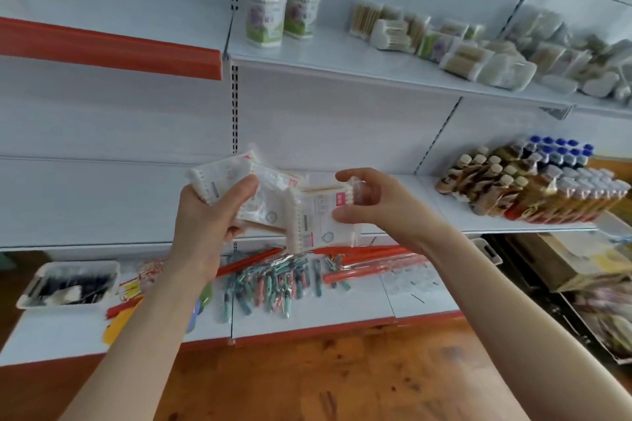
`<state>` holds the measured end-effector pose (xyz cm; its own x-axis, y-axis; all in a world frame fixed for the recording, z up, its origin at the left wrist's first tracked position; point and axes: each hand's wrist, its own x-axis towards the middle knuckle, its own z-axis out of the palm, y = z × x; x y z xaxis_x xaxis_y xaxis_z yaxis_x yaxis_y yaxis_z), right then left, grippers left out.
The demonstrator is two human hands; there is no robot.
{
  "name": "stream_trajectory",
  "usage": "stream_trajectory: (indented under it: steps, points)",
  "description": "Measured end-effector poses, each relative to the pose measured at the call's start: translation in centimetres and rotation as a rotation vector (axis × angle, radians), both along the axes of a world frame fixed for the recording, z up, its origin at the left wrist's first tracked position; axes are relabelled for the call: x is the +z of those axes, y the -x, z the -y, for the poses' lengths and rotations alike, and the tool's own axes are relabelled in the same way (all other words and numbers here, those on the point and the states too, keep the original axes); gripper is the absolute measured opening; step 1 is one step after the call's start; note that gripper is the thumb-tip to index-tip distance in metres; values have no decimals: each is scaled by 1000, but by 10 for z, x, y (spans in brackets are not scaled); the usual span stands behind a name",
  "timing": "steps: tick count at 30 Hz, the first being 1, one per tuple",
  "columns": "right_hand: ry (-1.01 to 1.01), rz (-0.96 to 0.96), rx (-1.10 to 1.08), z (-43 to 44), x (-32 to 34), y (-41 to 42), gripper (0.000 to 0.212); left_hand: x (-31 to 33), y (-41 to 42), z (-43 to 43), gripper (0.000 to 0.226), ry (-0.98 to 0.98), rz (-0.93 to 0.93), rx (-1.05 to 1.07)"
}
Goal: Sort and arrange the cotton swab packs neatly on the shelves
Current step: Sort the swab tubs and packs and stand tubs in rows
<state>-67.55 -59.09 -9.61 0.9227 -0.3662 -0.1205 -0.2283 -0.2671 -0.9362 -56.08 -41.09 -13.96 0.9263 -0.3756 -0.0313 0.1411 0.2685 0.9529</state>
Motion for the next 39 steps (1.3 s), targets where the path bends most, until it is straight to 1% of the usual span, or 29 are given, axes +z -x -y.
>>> stream_trajectory:
  steps: [2, 3, 9, 12, 17, 19, 22, 25, 27, 29, 31, 32, 34, 35, 37, 38, 39]
  points:
    - [-53, 40, -12, -3, 0, 2, 47, 3, 4, -5, 12, -10, 22, 26]
    - [-69, 60, -19, -5, 0, 2, 46, 4, 5, -7, 12, -15, 36, 40]
    - [-64, 156, 3, -23, -2, 0, 23, 10, 14, -23, 11, 6, 107, 79]
    - [-102, 161, 3, -30, -2, 1, 19, 14, 16, -28, 11, 24, 136, 73]
    - [-152, 100, 2, -43, 5, -8, 15, 25, 1, -38, 8, 87, 171, 35]
    - [-188, 115, -15, -53, 10, -19, 14, 31, -13, -47, 15, 100, 196, 20]
    - [-203, 164, -39, -76, 16, -46, 12, 40, -43, -69, 20, 105, 241, 32]
    - [-167, 233, -73, -102, 23, -79, 15, 54, -79, -99, 12, 145, 279, 74]
    - [-145, 276, -91, -121, 29, -102, 17, 63, -106, -124, 12, 191, 294, 102]
    - [-137, 328, -89, -140, 37, -126, 15, 69, -131, -152, 18, 233, 309, 126]
    - [-138, 388, -86, -159, 46, -152, 13, 73, -154, -181, 29, 256, 308, 160]
    - [-134, 413, -85, -168, 51, -165, 13, 75, -164, -194, 30, 266, 306, 175]
    - [-95, 442, -78, -185, 65, -193, 15, 80, -184, -218, 26, 272, 310, 193]
    - [-72, 455, -80, -193, 73, -207, 15, 85, -192, -229, 28, 273, 305, 202]
    - [-22, 480, -90, -202, 89, -238, 16, 94, -210, -246, 41, 280, 307, 235]
    - [23, 487, -91, -204, 98, -254, 17, 96, -219, -253, 41, 279, 304, 261]
    - [89, 492, -90, -205, 106, -270, 18, 96, -227, -259, 36, 278, 299, 289]
